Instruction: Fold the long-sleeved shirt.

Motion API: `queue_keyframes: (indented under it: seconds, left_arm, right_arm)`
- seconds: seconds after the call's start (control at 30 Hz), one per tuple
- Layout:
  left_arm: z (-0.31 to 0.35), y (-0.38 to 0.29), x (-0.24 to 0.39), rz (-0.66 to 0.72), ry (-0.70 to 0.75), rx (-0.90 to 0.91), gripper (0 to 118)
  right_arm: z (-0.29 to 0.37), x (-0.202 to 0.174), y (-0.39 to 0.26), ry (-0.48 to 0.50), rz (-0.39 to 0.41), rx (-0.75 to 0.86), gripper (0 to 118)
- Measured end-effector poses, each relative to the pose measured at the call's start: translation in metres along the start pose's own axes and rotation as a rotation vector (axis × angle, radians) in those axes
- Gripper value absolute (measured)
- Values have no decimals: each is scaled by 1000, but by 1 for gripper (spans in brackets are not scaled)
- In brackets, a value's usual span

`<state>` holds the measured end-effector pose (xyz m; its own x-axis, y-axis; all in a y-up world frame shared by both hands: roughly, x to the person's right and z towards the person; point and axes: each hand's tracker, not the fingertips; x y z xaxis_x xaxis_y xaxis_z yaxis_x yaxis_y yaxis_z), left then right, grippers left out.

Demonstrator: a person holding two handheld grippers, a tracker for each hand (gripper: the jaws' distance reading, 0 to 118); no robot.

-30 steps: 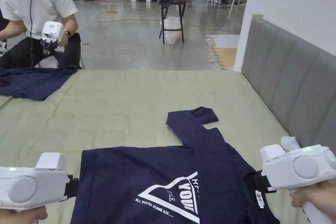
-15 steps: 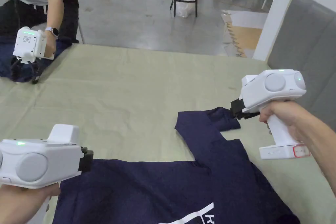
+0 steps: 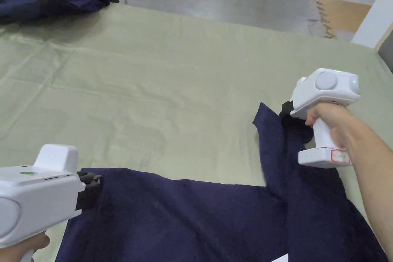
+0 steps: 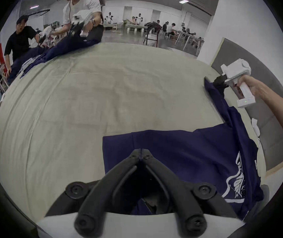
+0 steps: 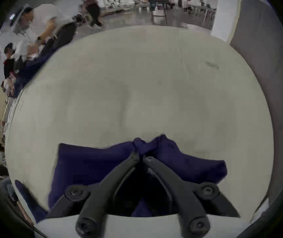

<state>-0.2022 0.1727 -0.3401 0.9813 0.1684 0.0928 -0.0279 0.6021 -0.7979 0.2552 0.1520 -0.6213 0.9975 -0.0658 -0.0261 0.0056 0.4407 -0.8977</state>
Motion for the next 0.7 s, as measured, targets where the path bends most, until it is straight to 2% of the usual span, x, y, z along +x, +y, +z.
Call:
queue_keyframes:
  seconds: [0.03,0.07,0.1,0.17,0.2,0.27,0.33,0.4,0.57,0.63,0.7]
  left_arm:
    - [4,-1,2,3,-2,-1,4]
    - [10,-1,5,14,-9,4,4]
    - [20,-5,6,20,-20,16,4]
    - [37,-8,10,21,-32,29,4]
    - [48,-11,13,17,-31,40,4]
    - [74,-20,16,-2,-40,65,4]
    - [93,-28,19,-2,-51,78,4]
    - [113,-41,20,-5,-61,89,4]
    - [144,-72,22,7,-74,94,4]
    - [150,-83,23,8,-76,85,4]
    - [153,-92,24,16,-82,71,4]
  right_arm:
    - [5,-5,-5,-79,49,-15,0]
    - [20,-8,-9,-101,95,6,0]
    - [39,-7,-11,-86,87,48,0]
    - [85,-4,-27,8,11,111,0]
    - [117,-2,-38,49,9,155,0]
    - [188,-5,-73,12,82,254,0]
    - [252,-12,-122,19,136,329,0]
    - [298,-11,-171,45,124,351,0]
    - [313,-8,-273,50,116,354,0]
    - [288,-7,-305,54,73,288,0]
    - [246,0,-323,102,45,195,0]
